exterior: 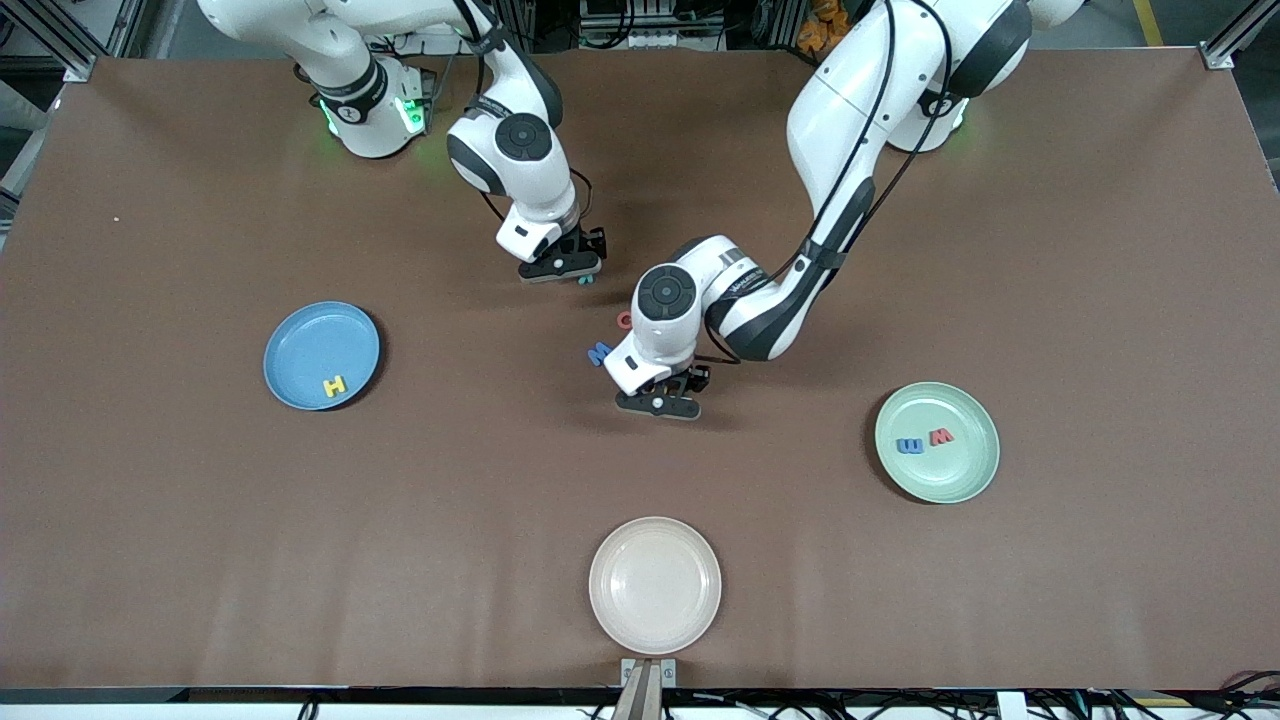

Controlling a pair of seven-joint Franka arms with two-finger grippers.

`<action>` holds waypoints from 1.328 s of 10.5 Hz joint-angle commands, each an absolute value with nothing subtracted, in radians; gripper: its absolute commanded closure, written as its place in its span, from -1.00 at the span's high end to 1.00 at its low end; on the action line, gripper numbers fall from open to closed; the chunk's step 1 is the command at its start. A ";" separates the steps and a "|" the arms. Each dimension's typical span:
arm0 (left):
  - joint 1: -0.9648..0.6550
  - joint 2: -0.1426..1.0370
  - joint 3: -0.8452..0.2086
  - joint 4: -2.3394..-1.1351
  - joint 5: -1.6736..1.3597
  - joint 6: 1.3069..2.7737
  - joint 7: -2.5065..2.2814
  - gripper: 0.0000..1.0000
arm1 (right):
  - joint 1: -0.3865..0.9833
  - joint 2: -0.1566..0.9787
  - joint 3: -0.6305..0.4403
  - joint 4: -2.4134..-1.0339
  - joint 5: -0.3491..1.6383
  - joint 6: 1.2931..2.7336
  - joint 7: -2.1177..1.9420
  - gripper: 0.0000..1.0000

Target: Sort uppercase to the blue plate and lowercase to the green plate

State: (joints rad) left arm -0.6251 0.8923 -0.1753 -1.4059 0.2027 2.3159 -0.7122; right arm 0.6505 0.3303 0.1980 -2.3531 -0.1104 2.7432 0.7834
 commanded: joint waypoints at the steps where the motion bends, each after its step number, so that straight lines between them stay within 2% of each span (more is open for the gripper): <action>1: -0.632 0.899 -0.166 -1.390 0.235 2.315 -0.742 -1.00 | 0.676 0.356 0.193 -2.342 -0.129 2.777 0.816 0.49; 4: -0.586 0.855 -0.164 -1.394 0.256 2.306 -0.736 -1.00 | 0.693 0.382 0.193 -2.341 -0.155 2.778 0.816 0.45; 7: -0.415 0.705 -0.179 -1.414 0.261 2.142 -0.633 -1.00 | 0.695 0.394 0.193 -2.341 -0.166 2.801 0.816 0.34; 9: -0.281 0.614 -0.181 -1.459 0.244 2.088 -0.455 -1.00 | 0.693 0.410 0.193 -2.341 -0.163 2.833 0.816 0.24; 12: -0.131 0.584 -0.170 -1.485 0.229 2.054 -0.281 -1.00 | 0.693 0.416 0.192 -2.335 -0.166 2.833 0.815 0.21; 13: -0.085 0.584 -0.170 -1.485 0.229 2.051 -0.232 -1.00 | 0.693 0.417 0.192 -2.333 -0.166 2.833 0.815 0.07; 14: -0.046 0.584 -0.170 -1.488 0.229 2.042 -0.198 -1.00 | 0.693 0.417 0.192 -2.333 -0.166 2.833 0.815 0.05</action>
